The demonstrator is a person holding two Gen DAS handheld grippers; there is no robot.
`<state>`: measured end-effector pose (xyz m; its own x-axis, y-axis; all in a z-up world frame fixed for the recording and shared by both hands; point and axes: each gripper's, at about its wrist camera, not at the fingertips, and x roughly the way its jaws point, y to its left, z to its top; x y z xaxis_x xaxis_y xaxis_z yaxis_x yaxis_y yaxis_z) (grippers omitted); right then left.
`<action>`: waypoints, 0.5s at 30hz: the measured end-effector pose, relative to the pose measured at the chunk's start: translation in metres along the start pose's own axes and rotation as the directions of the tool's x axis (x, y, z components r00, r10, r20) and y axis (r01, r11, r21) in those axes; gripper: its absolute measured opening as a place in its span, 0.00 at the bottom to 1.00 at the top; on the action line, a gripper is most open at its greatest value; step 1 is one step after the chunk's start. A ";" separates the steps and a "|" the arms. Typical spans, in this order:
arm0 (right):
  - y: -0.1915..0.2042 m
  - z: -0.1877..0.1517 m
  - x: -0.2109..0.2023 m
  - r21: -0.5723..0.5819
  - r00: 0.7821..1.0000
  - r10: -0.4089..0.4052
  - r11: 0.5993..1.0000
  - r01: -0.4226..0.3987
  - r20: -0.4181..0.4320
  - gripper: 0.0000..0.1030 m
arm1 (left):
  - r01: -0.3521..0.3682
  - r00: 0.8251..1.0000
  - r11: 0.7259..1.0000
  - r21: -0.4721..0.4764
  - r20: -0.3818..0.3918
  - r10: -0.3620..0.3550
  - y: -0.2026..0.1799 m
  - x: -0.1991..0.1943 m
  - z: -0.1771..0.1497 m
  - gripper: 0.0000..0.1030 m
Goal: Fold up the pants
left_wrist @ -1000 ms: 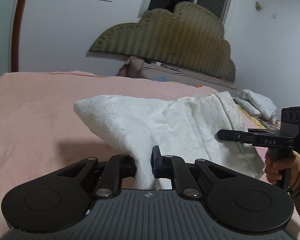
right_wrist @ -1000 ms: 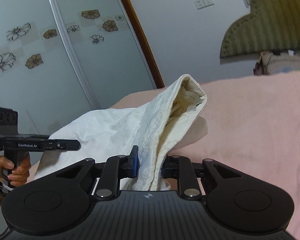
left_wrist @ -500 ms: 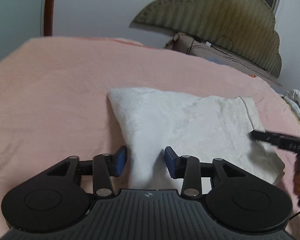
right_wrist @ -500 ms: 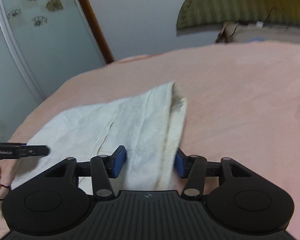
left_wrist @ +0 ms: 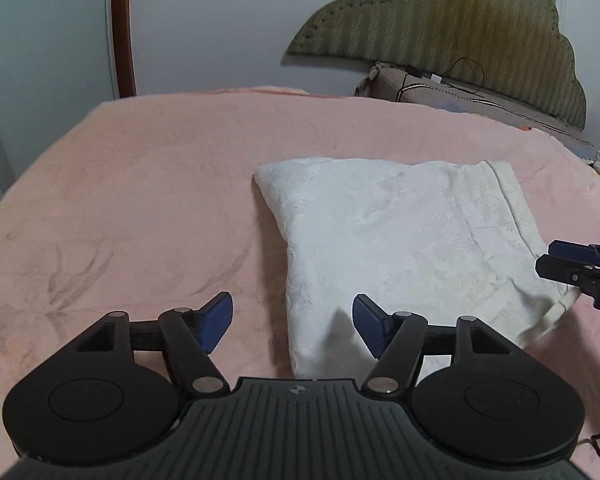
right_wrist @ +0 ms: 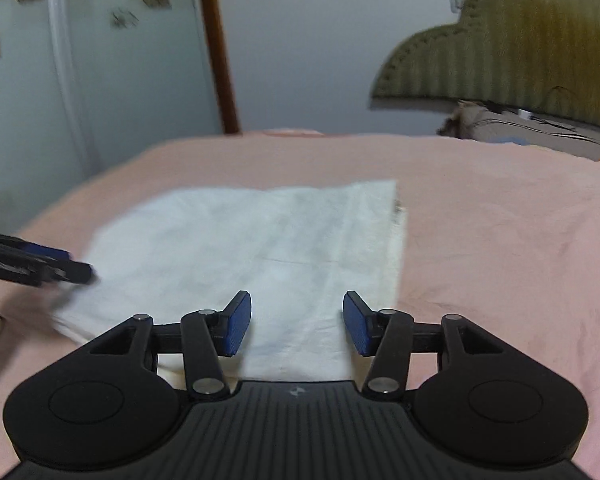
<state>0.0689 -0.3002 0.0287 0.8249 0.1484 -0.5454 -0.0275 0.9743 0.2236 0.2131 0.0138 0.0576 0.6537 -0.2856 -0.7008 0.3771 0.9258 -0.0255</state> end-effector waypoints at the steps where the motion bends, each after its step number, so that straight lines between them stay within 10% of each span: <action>1: 0.003 -0.002 -0.002 0.003 1.000 0.024 1.000 -0.024 -0.004 0.49 | -0.008 1.000 1.000 0.005 0.011 0.007 -0.001 -0.004 -0.002 0.70; 15: 0.021 -0.017 -0.009 -0.032 0.998 -0.041 0.999 0.039 -0.041 0.52 | -0.105 0.994 0.993 -0.051 0.026 0.106 -0.009 -0.020 -0.025 0.88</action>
<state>0.0509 -0.2781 0.0248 0.8014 0.1155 -0.5869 -0.0129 0.9843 0.1761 0.1802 0.0172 0.0539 0.7071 -0.1921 -0.6805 0.2723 0.9621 0.0113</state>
